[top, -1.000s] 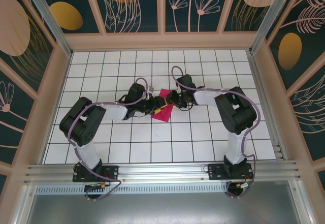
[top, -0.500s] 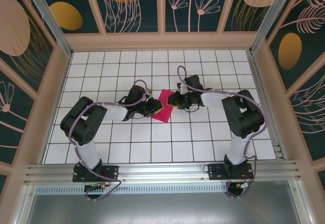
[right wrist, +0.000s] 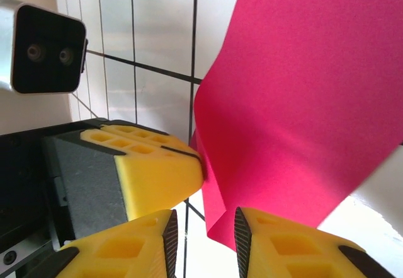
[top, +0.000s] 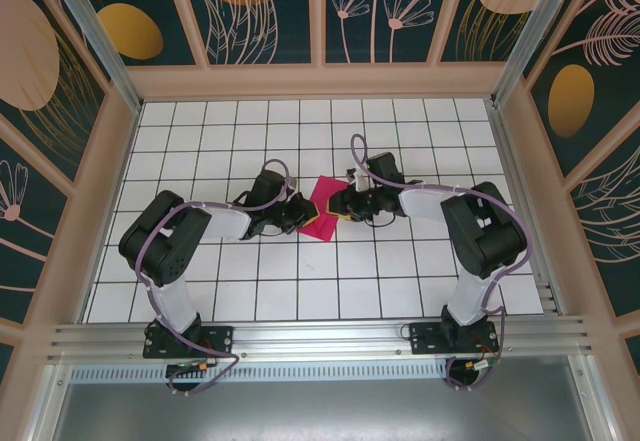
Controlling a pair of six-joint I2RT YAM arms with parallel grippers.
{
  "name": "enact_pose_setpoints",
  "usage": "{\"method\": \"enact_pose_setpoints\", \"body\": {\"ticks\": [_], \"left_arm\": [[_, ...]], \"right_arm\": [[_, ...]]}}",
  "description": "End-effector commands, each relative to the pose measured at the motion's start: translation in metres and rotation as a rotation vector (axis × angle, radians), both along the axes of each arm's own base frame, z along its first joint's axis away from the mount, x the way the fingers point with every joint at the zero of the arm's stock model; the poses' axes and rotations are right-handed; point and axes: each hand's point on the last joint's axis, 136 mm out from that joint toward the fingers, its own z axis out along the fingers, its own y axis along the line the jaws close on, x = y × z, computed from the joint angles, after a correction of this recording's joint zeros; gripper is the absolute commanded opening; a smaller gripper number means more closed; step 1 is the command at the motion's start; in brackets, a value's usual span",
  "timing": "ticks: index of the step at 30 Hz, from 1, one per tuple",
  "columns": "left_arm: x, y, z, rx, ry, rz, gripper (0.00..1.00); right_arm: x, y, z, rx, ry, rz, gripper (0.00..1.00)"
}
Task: Fold a paper plane with a square sheet of paper (pick it up from the middle)
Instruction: Fold the triangle a second time at the center of the table.
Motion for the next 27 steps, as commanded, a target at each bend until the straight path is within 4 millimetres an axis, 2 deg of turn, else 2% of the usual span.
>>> {"method": "enact_pose_setpoints", "body": {"ticks": [1, 8, 18, 23, 27], "left_arm": [[-0.003, 0.000, 0.001, 0.004, -0.006, 0.001, 0.10], [-0.002, 0.000, 0.003, 0.001, -0.010, 0.001, 0.10], [-0.001, -0.003, 0.008, -0.016, -0.017, -0.009, 0.10], [-0.001, -0.004, 0.010, -0.022, -0.020, -0.013, 0.10], [-0.002, -0.004, 0.008, -0.020, -0.016, -0.014, 0.10]], "right_arm": [[-0.005, 0.010, -0.003, 0.027, -0.010, 0.052, 0.32], [-0.005, 0.016, -0.010, 0.017, 0.004, 0.062, 0.30], [0.000, 0.015, -0.013, 0.005, -0.003, 0.037, 0.12], [0.002, 0.015, -0.012, 0.012, -0.005, 0.030, 0.12], [0.002, 0.016, -0.010, 0.030, -0.007, 0.037, 0.16]]}}
